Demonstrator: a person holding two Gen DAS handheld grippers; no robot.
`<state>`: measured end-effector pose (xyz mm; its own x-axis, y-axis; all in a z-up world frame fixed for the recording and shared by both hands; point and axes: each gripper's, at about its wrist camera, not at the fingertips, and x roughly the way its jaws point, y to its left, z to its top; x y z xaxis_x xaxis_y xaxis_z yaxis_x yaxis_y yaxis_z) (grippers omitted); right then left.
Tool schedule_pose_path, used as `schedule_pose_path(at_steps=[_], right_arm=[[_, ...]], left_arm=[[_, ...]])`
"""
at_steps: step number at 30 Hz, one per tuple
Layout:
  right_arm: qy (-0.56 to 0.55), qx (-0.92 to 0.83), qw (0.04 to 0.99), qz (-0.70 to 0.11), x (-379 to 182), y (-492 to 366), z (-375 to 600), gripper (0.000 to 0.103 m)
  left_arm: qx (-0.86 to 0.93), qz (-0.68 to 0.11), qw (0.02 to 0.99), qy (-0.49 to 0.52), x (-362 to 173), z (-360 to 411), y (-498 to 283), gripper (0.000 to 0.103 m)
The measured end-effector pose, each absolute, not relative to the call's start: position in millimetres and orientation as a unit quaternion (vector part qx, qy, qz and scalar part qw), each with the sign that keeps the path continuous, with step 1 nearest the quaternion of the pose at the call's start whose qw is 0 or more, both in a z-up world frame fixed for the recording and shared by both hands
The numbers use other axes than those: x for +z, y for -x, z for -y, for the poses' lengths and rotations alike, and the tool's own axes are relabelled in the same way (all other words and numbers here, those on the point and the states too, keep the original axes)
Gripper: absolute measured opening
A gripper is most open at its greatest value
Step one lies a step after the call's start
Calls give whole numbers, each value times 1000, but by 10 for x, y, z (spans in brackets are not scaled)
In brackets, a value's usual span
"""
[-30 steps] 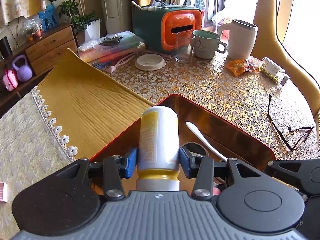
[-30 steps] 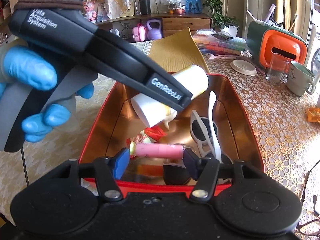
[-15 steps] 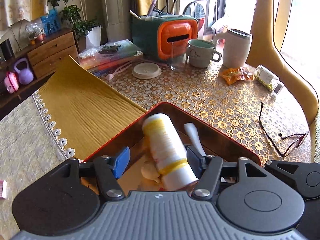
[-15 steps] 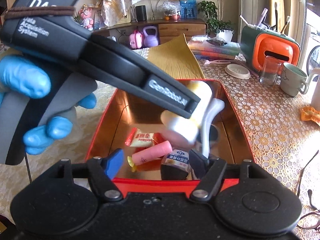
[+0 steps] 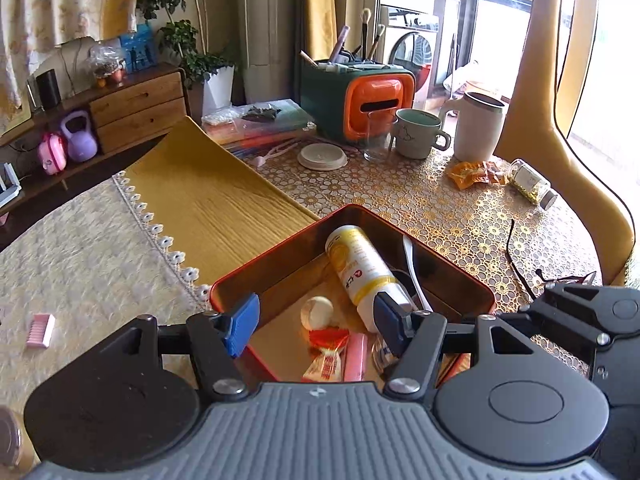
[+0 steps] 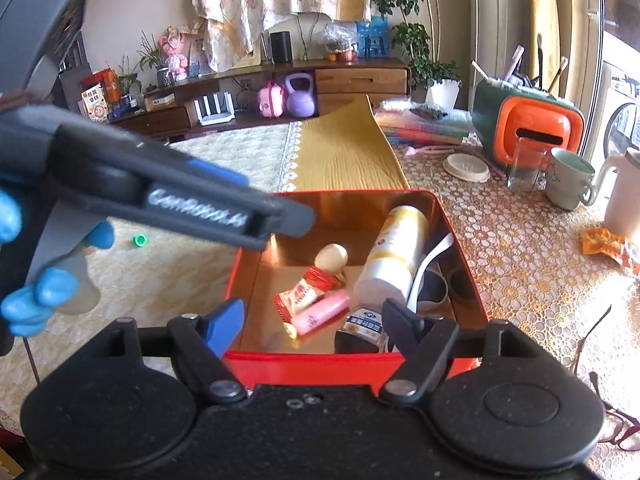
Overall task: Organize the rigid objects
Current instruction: 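Withdraw both tools and move toward the nail clipper and purple block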
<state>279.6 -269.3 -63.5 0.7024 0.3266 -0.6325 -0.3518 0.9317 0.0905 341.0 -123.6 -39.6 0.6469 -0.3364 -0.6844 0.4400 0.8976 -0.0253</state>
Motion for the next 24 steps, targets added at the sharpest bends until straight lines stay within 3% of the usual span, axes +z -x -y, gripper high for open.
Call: schedule_pose_path(at_steps=[10,13,20,24], right_arm=[[28,195,926,-323,-440,-2548,2557,81],[29,199,926,-318,-405,-2469,2484,82],[28,220,927,-303,-328,-2313,2278,95],[35,232,927,-294,-295,-2232,2145,102]], left_arm=[[-190,-346,917,-55,-230,777,-2891,63],[-176,-342,922,-51,-202,571,-2737,69],[-136,-335,931,-48,-170,89,-2432,72],[-109,-328,938,-35,-156,-201,-2267,82]])
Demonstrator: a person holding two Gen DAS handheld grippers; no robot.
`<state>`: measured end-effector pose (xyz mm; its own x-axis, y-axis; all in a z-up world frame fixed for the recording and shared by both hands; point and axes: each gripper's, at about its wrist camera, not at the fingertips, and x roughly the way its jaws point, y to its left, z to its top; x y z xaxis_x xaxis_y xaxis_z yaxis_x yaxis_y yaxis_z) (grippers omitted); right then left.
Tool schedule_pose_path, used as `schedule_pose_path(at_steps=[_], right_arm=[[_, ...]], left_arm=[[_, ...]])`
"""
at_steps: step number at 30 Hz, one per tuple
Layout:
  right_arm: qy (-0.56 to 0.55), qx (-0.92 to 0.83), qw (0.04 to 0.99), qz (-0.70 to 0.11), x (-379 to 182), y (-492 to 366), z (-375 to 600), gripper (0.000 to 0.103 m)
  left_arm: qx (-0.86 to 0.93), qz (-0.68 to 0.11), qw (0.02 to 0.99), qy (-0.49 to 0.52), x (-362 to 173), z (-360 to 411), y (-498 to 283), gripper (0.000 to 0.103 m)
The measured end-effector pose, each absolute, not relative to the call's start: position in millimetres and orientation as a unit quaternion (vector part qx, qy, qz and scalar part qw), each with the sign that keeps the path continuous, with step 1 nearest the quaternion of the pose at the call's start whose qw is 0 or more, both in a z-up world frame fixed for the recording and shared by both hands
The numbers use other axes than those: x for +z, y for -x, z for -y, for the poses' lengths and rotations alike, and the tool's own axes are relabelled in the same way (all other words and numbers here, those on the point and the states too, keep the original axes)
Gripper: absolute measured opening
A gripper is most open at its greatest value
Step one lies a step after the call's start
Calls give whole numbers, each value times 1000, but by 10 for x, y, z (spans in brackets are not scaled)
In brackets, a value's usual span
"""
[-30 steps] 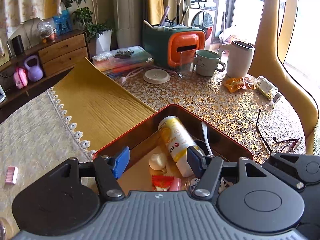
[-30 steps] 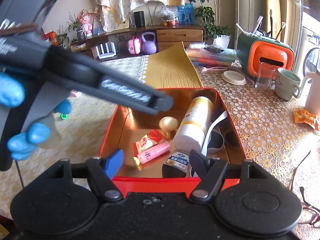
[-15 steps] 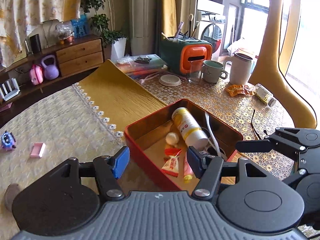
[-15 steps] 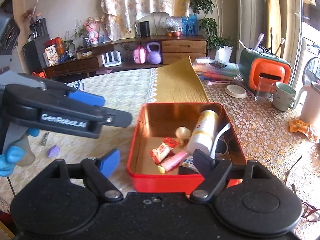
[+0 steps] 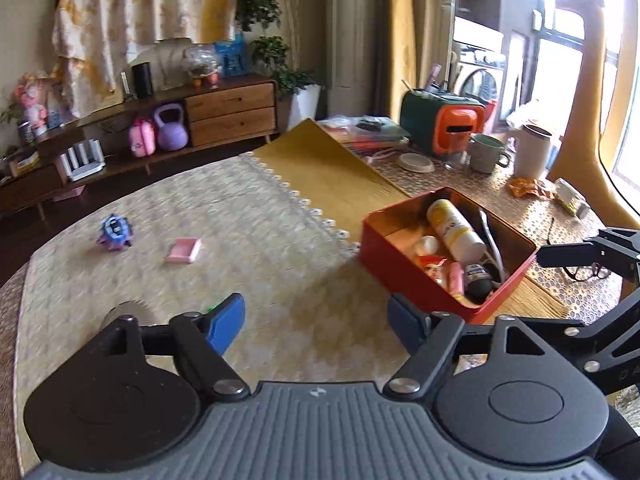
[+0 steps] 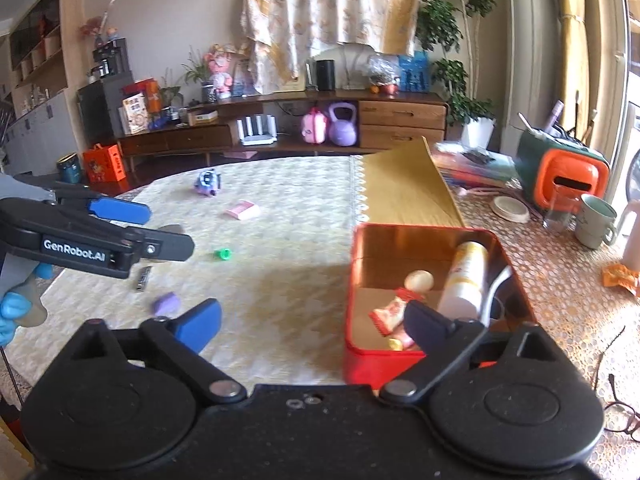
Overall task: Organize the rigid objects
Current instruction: 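Withdraw both tools and move toward the nail clipper and purple block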
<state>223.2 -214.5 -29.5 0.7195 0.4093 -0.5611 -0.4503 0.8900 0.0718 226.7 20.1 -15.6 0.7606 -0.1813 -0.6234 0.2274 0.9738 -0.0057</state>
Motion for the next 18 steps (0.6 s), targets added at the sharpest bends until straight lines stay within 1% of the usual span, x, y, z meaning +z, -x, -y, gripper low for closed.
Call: schedule_pose_path(at_steps=[10,18], right_arm=[[35,246,923,-293,-311,-2107,1833,103],[37,260,916,-302,-400,-2093,1571,103]], left_arm=[[-70,-332,941,-16,-257,-736,-1943,83],[-18,-346,938,6,-503,-1095,-1829,83]])
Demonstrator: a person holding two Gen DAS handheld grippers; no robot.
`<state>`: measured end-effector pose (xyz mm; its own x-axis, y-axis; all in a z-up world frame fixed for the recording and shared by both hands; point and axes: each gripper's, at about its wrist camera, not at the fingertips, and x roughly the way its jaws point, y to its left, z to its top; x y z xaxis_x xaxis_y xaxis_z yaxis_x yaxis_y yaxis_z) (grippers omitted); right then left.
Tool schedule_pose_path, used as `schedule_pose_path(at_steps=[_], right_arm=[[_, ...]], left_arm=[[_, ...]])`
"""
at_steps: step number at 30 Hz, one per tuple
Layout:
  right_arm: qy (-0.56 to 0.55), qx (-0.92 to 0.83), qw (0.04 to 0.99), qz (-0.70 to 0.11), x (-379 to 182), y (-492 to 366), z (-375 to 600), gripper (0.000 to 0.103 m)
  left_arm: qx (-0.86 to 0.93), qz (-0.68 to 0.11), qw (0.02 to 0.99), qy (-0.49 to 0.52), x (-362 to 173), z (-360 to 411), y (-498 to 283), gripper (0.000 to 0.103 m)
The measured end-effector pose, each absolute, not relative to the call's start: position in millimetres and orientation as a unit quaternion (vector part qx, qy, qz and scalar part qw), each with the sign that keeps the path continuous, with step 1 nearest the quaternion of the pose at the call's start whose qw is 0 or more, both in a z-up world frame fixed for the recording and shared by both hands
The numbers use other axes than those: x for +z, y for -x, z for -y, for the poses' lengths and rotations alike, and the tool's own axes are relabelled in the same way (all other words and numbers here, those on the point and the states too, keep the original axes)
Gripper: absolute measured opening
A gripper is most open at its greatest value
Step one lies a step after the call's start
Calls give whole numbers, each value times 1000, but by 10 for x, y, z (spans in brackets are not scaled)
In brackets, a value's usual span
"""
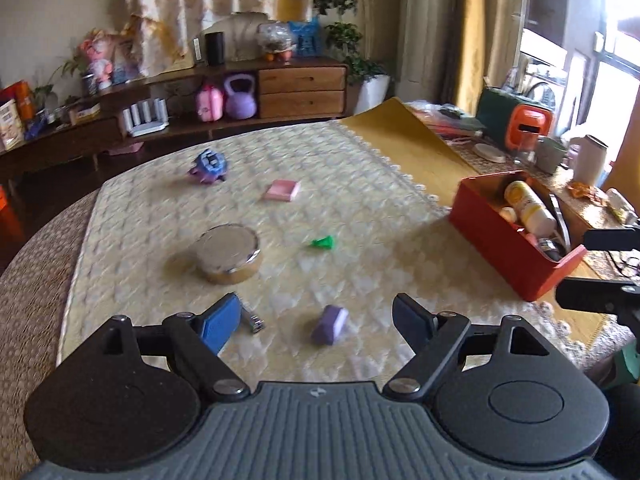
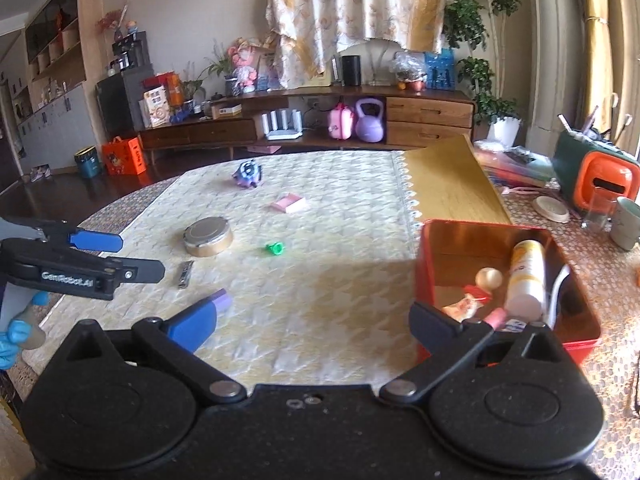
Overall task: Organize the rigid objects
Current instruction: 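Withdraw both tools and move toward the nail clipper and purple block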
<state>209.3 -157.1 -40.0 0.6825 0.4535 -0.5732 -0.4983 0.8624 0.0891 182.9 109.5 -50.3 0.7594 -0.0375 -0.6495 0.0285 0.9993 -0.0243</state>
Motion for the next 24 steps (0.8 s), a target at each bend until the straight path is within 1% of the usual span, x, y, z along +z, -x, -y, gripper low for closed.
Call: schedule_pose_path(at_steps=[9,15,19,24], right_arm=[[65,297,898,-319,-600,-2084,1146,103],[104,335,882,-314,-715,-2103,815,102],[127,356,870,-316,-789,-2185,630,99],[149,384,852,-322,-895,-2349,447,97]], left_arm=[[47,-347,936,41,-733,-1386,-1825,83],[62,-351,932,61,-847,-1478,-1959,83],[74,-360,927,73,-950,-1503,-2068,83],[105,-365,921,91,-1071,-1570,-2200,83]])
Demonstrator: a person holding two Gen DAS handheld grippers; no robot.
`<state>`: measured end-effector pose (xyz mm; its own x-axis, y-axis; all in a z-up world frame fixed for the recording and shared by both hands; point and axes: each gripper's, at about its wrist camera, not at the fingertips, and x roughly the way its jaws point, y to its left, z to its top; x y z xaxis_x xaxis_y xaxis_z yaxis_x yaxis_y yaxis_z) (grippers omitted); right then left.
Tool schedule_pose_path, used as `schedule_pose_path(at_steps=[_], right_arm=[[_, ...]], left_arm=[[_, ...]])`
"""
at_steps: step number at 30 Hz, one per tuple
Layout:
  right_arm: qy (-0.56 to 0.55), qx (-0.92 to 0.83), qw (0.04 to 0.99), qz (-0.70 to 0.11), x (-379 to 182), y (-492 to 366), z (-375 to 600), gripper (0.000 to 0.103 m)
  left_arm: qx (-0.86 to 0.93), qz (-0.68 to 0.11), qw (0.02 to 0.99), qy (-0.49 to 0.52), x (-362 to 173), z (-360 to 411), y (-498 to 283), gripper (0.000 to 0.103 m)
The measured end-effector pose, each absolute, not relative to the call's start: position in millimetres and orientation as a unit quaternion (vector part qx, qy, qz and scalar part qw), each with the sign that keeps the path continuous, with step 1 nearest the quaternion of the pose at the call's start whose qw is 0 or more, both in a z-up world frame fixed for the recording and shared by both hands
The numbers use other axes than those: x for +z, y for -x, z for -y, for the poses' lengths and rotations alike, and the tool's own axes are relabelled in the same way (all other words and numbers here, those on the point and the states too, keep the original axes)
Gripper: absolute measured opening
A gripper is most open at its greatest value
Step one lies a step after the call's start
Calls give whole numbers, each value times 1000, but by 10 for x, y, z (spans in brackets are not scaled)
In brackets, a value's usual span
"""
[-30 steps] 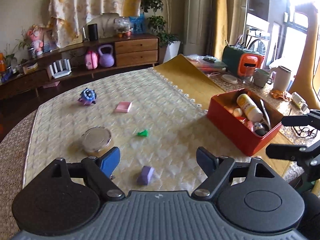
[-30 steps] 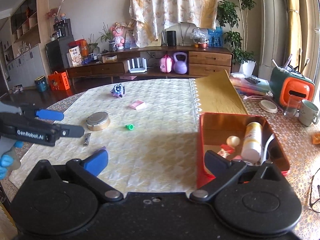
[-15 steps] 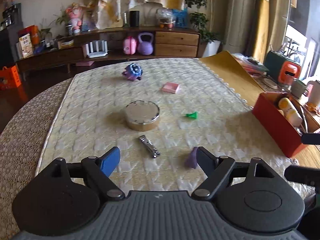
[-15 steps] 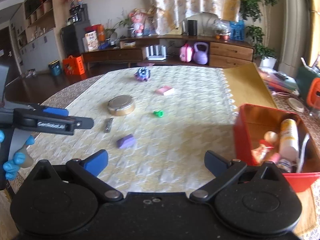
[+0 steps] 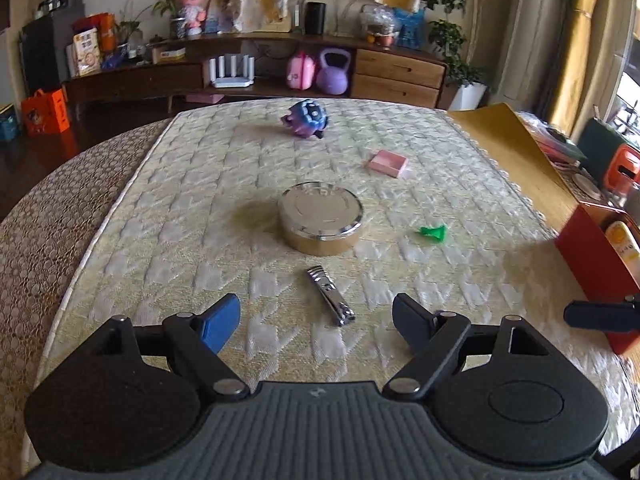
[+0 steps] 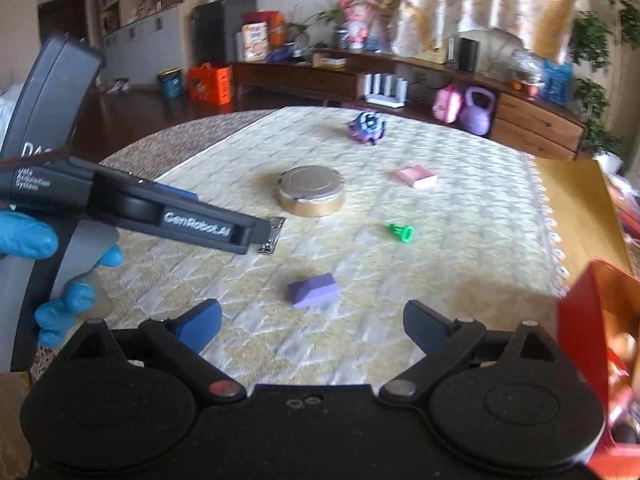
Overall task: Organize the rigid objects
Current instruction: 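Withdraw both tools and move toward the nail clipper and purple block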
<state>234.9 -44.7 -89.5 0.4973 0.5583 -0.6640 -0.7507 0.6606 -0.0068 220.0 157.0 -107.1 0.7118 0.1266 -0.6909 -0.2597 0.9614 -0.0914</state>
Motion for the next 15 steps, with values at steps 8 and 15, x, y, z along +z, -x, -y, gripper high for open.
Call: schedule_pose_path(at_steps=[8,15], right_arm=[[174,412,830,-333,-1083,-2579,266,84],[185,430,821,-327,-1175,-2663,177,70]], left_arm=[[123,-374,914,102,-1262,-1585,-2344,83],[130,-363,917,107,-1333,-1571,-2387,71]])
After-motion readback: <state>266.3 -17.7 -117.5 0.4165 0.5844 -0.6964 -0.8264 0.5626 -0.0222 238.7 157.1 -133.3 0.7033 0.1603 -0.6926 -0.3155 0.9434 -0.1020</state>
